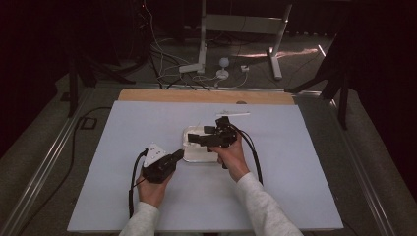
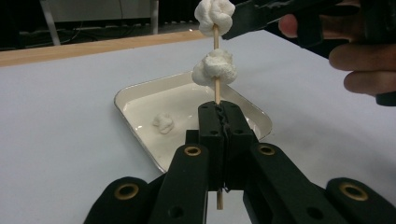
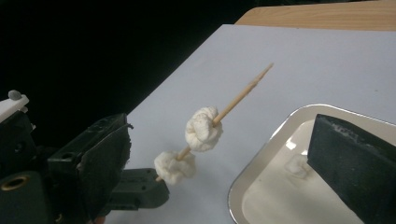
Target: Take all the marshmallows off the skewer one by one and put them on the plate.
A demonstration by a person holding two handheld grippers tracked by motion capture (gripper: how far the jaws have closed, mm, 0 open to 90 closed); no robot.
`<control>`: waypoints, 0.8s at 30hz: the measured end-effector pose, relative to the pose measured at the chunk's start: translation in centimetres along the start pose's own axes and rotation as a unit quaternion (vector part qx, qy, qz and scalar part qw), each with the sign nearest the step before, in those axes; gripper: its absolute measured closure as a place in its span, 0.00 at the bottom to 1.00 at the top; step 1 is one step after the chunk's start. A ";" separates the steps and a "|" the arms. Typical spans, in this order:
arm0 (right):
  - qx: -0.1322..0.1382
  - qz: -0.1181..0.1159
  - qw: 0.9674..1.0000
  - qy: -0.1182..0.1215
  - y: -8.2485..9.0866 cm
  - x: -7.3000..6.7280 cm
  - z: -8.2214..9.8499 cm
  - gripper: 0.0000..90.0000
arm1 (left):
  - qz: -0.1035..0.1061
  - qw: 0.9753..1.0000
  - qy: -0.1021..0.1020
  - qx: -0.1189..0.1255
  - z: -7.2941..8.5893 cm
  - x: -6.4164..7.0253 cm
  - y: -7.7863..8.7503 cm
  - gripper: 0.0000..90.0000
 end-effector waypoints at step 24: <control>-0.017 -0.030 0.997 -0.063 -0.9 -0.1 0.7 0.85 | 0.007 1.000 -0.005 0.007 0.0 0.4 -0.2 1.00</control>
Point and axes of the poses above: each handheld gripper's, and its own axes: y roughly backward along the jaws, z roughly out of its underside, x roughly to its right, the point moved 3 cm from there along -y, roughly forward along the jaws, and after that the axes turned 10 degrees about x, right-handed, at the moved point
